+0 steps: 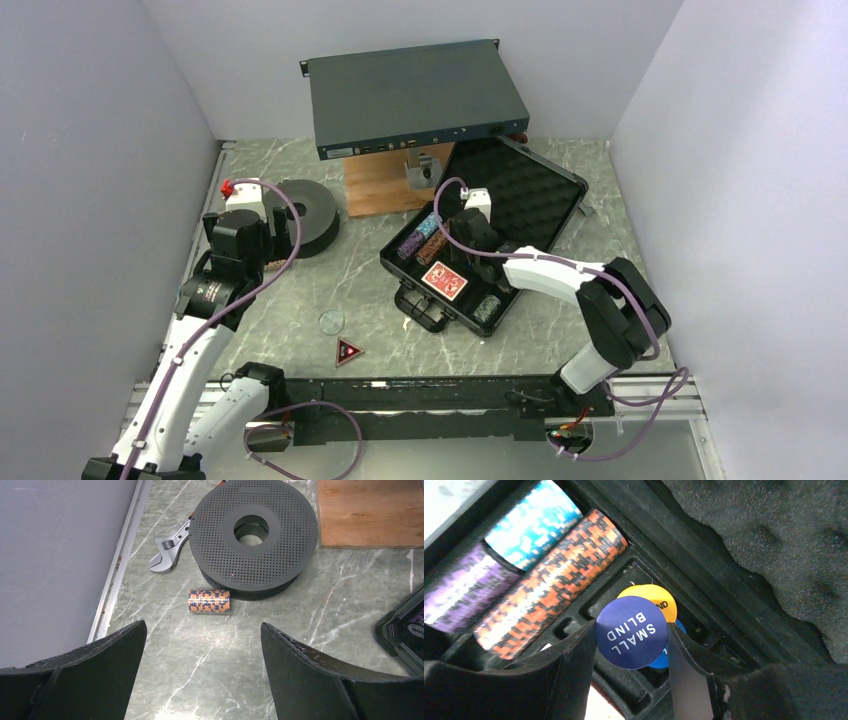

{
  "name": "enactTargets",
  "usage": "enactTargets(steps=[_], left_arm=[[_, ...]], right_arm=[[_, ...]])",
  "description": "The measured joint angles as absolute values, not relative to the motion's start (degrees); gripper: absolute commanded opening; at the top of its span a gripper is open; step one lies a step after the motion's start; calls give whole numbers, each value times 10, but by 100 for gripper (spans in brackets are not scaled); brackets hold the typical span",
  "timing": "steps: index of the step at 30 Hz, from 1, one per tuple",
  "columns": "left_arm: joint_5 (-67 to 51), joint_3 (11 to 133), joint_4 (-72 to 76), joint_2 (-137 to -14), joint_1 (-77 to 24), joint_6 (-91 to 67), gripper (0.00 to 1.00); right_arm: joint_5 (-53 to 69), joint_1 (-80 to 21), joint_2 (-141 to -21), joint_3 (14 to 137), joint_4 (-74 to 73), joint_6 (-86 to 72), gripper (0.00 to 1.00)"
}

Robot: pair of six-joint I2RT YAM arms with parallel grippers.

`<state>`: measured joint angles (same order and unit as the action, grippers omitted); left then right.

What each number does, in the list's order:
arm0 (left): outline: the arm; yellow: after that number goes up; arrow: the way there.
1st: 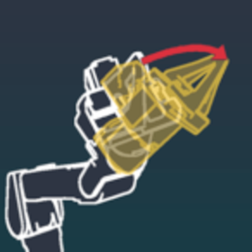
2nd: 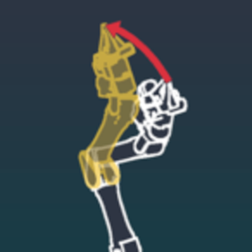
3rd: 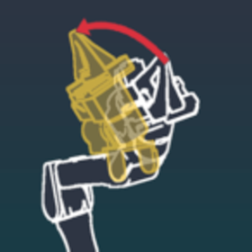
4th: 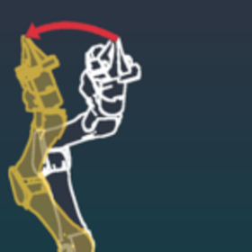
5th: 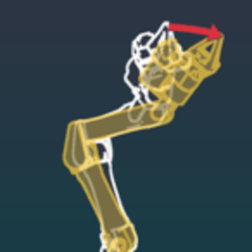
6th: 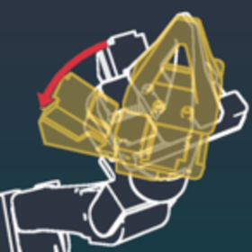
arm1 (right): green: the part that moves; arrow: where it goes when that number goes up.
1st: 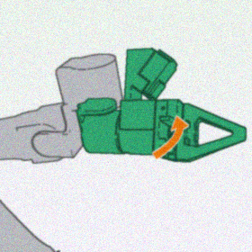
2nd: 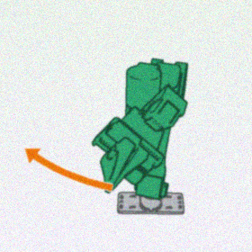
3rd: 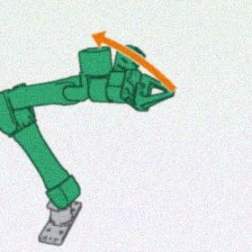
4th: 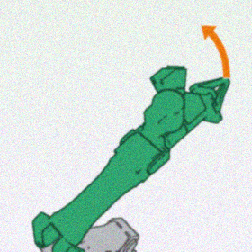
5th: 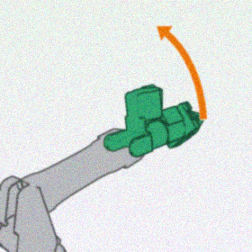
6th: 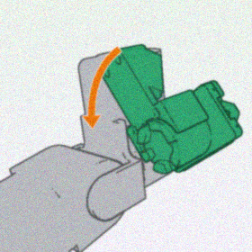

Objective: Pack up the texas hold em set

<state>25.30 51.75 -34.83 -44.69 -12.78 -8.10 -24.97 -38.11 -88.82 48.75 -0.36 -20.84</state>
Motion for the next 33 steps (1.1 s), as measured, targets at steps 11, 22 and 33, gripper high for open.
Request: enactTargets(steps=[11, 22, 33], left_arm=[[253, 517, -348, -447, -128, -80, 90], [253, 517, -348, -447, -128, -80, 90], [253, 517, -348, -447, -128, -80, 90]], right_arm=[[-224, -369, -925, 489, 6, -211, 0], [-204, -361, -946, 497, 5, -212, 41], [-185, -357, -946, 499, 6, -211, 71]])
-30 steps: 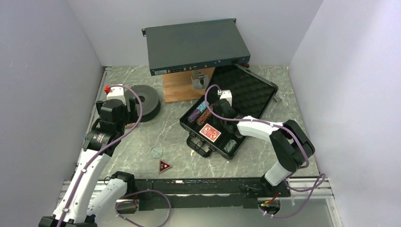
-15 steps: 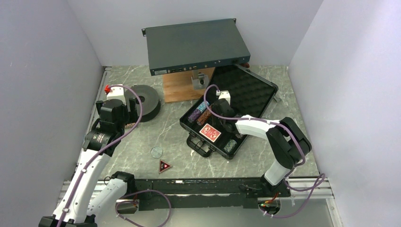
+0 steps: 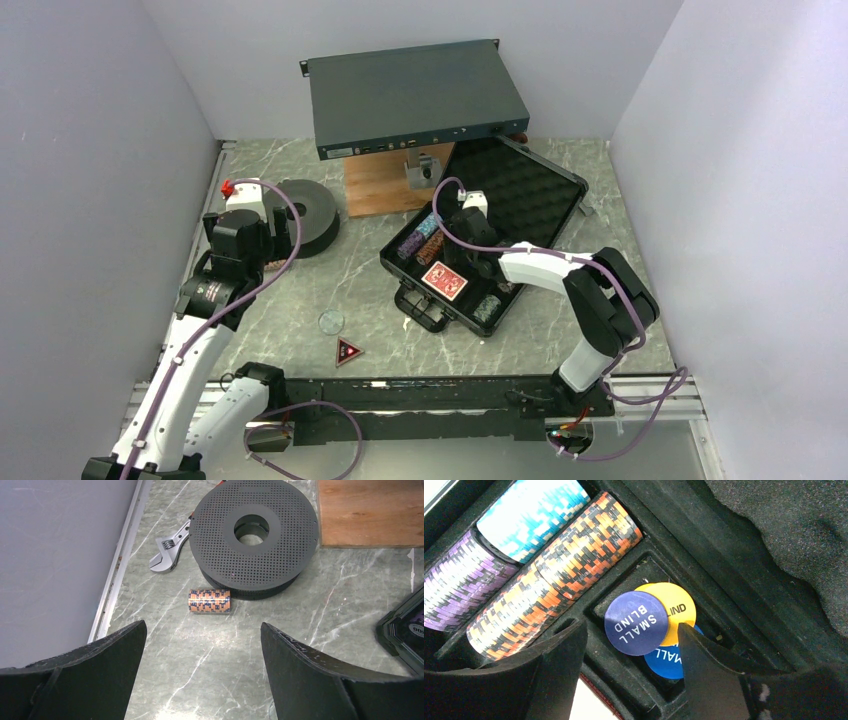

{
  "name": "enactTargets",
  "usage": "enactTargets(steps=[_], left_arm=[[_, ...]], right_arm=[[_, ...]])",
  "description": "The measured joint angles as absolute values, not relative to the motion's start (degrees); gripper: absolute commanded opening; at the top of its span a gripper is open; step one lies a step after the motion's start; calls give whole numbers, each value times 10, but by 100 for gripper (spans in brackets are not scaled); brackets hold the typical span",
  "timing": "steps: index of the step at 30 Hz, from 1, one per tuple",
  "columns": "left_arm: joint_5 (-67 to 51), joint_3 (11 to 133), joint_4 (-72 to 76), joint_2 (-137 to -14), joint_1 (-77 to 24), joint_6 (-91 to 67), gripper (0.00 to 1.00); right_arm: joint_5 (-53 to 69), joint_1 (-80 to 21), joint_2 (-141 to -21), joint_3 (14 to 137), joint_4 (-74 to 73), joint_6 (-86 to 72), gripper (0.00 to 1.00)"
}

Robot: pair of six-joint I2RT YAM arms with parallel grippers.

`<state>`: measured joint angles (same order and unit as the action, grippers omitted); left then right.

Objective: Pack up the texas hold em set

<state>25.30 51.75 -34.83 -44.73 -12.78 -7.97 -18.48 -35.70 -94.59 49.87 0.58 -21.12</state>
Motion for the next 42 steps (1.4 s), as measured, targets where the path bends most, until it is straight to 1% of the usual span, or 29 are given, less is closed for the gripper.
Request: enactTargets(steps=[2, 11, 21, 25, 29, 33, 40, 42], left_arm=[[253, 517, -348, -447, -128, -80, 90], [253, 517, -348, -447, -128, -80, 90], [253, 517, -348, -447, -128, -80, 90], [253, 517, -348, -447, -128, -79, 90], [253, 517, -348, -447, -128, -80, 90], [253, 517, -349, -446, -128, -80, 90], [259, 515, -347, -425, -128, -80, 90], [261, 515, -347, -422, -128, -80, 90]], right_arm=[[-182, -357, -946, 499, 6, -210, 73], [-169, -357, -940, 499, 5, -205, 73], [-122, -361, -880, 499, -1, -190, 73], [-95, -368, -866, 508, -14, -182, 76], [-47, -378, -855, 517, -29, -163, 85], [-9, -400, -846, 524, -42, -140, 92], [11, -476, -845, 567, -74, -88, 94], [11, -498, -845, 580, -81, -75, 97]])
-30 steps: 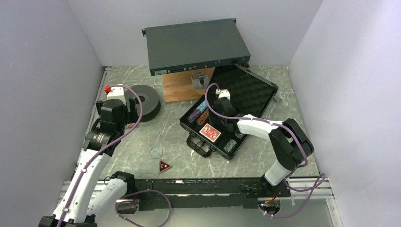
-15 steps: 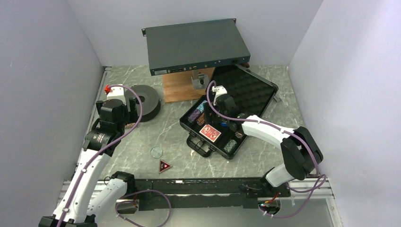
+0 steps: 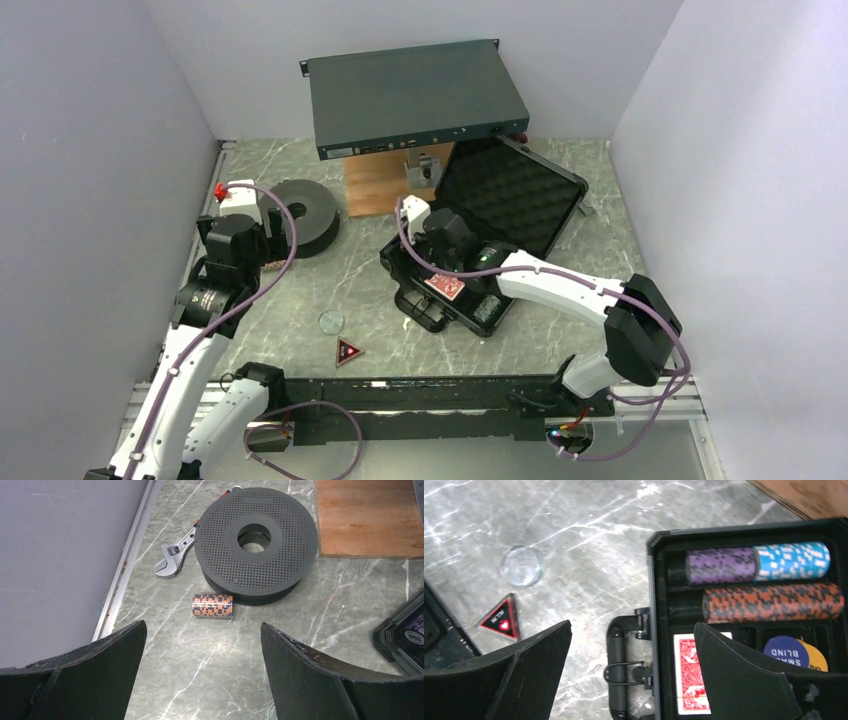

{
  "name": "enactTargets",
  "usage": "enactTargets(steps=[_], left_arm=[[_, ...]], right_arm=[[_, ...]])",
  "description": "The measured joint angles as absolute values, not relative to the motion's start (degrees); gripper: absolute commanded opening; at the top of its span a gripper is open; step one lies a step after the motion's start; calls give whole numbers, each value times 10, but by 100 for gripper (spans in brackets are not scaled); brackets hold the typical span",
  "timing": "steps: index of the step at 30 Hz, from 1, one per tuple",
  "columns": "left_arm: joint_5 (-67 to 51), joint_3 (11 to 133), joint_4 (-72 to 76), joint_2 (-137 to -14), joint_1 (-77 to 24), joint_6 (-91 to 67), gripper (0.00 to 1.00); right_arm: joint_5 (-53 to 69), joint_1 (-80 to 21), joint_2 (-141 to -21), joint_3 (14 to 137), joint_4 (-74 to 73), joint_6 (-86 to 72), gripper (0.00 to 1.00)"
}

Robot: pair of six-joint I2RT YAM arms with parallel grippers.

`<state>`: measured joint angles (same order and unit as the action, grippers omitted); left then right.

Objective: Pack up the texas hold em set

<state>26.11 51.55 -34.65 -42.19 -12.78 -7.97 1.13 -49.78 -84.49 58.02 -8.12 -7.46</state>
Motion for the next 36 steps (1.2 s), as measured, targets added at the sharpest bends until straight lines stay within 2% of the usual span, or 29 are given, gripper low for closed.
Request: enactTargets(steps=[18, 29, 36], left_arm=[[264, 514, -347, -409, -128, -80, 90], [264, 513, -345, -399, -128, -80, 90], [264, 513, -345, -398, -128, -80, 90]], right_arm=[[29, -646, -940, 646, -107, 1, 100], [42, -677, -976, 668, -112, 9, 100], [21, -683, -975, 682, -113, -43, 100]])
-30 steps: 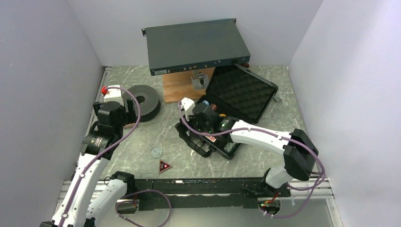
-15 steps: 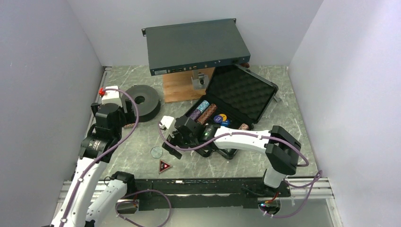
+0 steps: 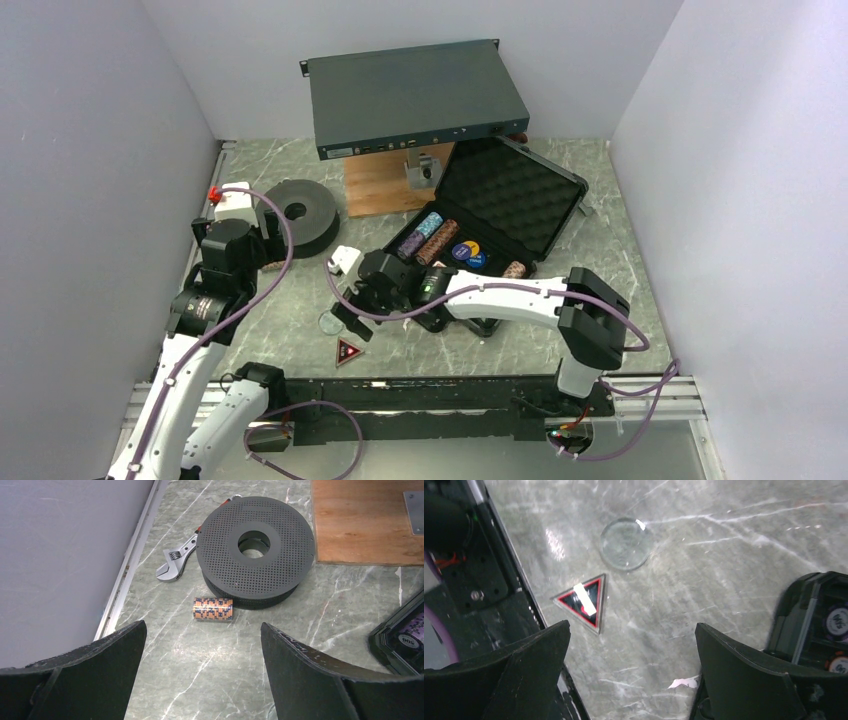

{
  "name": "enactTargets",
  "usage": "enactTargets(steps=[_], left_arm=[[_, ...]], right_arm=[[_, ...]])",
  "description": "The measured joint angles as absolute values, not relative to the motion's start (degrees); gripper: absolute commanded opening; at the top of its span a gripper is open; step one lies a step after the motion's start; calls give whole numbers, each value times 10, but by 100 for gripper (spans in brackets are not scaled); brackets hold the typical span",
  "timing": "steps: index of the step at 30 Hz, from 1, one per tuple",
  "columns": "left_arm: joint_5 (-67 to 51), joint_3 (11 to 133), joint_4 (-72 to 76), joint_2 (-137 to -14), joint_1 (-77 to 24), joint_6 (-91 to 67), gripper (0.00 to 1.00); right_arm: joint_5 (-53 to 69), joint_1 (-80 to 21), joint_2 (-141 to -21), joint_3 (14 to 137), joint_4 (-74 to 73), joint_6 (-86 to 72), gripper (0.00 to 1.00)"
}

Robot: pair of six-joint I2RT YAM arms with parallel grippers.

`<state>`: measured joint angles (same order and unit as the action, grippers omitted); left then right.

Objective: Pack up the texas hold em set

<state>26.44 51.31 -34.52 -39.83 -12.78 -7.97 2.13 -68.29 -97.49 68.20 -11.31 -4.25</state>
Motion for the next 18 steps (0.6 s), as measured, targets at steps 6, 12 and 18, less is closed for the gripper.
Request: enactTargets(steps=[6, 12, 18], left_arm=[[269, 510, -345, -398, -128, -80, 90], [269, 509, -345, -398, -128, -80, 90], [269, 508, -345, -393, -128, -80, 90]], right_arm=[[-10, -682, -987, 751, -142, -70, 100], [24, -682, -1034, 794, -183, -62, 100], [37, -689, -1076, 804, -235, -51, 100]])
